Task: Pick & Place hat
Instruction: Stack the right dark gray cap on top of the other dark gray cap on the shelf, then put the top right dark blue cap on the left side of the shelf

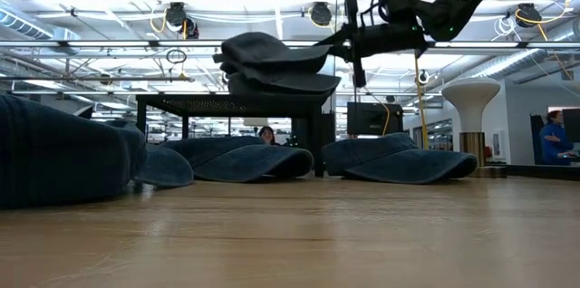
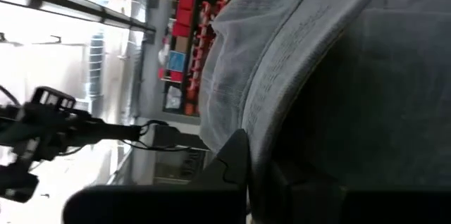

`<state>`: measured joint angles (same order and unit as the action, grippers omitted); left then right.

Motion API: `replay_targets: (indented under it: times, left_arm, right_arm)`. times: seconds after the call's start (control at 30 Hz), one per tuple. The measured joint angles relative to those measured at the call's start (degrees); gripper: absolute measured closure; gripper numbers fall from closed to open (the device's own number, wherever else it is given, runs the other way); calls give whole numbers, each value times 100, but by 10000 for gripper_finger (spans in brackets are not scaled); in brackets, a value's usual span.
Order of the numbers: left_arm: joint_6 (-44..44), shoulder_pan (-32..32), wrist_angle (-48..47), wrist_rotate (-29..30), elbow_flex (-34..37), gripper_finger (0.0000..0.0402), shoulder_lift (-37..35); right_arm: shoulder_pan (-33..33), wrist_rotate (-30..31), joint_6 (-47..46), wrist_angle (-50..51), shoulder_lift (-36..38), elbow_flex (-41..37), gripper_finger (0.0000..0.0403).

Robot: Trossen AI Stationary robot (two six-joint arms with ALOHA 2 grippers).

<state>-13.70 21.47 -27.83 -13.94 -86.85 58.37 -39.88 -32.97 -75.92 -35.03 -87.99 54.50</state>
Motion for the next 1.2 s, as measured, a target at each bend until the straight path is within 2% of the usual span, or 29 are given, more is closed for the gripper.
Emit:
replay_targets:
  times: [0.2,0.5,0.63,0.8,1.0,1.2]
  left_arm:
    - [34,-2,33,122,0,92,1]
    - [-55,0,23,197,0,92,11]
    - [-169,0,11,195,0,92,11]
    - [-180,0,9,195,0,92,11]
    - [-199,0,-60,224,0,92,11]
    - [-506,0,-352,354,0,92,11]
  right_arm:
    - [-24,13,295,72,0,0,387]
    - [-72,327,266,766,70,0,262]
    - [-99,718,393,1327,274,9,227]
    - [-109,1369,916,2050,671,0,217]
    - [-94,2473,1747,3042,1404,-2,225]
    - [242,2538,2959,3828,2239,-2,229]
